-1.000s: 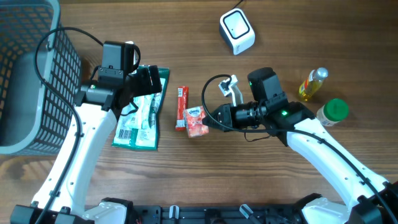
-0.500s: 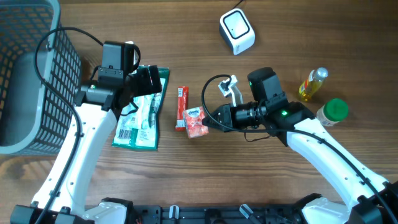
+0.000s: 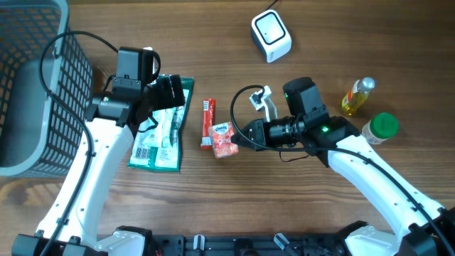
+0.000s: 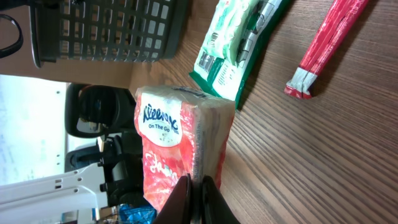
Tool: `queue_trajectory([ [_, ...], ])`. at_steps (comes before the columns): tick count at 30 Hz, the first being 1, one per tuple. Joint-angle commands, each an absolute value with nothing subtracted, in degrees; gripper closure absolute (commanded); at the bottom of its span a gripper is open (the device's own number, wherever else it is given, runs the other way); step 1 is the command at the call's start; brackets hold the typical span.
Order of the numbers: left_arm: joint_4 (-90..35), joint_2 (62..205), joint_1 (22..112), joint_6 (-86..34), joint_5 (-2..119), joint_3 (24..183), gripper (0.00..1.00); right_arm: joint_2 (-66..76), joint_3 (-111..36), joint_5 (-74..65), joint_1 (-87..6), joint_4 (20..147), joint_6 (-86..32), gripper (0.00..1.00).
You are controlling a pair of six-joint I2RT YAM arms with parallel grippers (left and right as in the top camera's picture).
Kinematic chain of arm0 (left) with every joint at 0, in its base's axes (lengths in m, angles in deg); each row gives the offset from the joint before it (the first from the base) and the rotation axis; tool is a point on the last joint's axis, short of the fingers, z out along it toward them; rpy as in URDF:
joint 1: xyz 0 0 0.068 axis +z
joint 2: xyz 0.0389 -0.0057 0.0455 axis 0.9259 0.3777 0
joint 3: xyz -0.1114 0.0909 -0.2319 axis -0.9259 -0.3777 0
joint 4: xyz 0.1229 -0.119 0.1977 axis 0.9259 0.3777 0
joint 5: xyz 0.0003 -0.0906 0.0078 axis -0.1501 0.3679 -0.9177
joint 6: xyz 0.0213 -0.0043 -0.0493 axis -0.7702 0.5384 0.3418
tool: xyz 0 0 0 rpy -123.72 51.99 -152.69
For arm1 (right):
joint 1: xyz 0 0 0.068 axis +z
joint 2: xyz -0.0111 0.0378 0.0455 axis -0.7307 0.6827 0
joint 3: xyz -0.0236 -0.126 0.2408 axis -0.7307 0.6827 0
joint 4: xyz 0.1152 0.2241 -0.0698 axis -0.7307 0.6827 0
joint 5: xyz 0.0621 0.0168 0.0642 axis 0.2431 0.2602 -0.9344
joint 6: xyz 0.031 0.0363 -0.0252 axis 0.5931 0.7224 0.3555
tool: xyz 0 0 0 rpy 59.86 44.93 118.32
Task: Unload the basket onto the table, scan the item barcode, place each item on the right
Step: 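Hold the Kleenex pack up and present it to the white scanner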
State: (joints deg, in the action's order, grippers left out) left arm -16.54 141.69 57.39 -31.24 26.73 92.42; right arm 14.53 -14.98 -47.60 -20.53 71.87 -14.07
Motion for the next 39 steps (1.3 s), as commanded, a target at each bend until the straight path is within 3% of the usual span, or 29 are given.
queue_trajectory([
  [1, -16.7, 141.8, 57.8, -31.3, 27.2, 92.6, 0.0, 13.7, -15.0, -49.2, -20.7, 71.8, -15.3, 0.96],
  [9, -16.7, 141.8, 57.8, -31.3, 27.2, 92.6, 0.0, 13.7, -15.0, -56.1, -21.7, 71.7, -17.4, 0.96],
  [18, -16.7, 141.8, 57.8, -31.3, 27.2, 92.6, 0.0, 13.7, -15.0, -82.3, -30.3, 72.7, -26.8, 0.96],
  [27, -16.7, 141.8, 57.8, -31.3, 27.2, 92.6, 0.0, 13.7, -14.9, -89.5, -37.4, 82.5, -38.7, 0.96],
  [39, -16.7, 141.8, 57.8, -31.3, 27.2, 92.6, 0.0, 12.4, -14.9, -89.6, -40.1, 88.1, -40.6, 0.96],
])
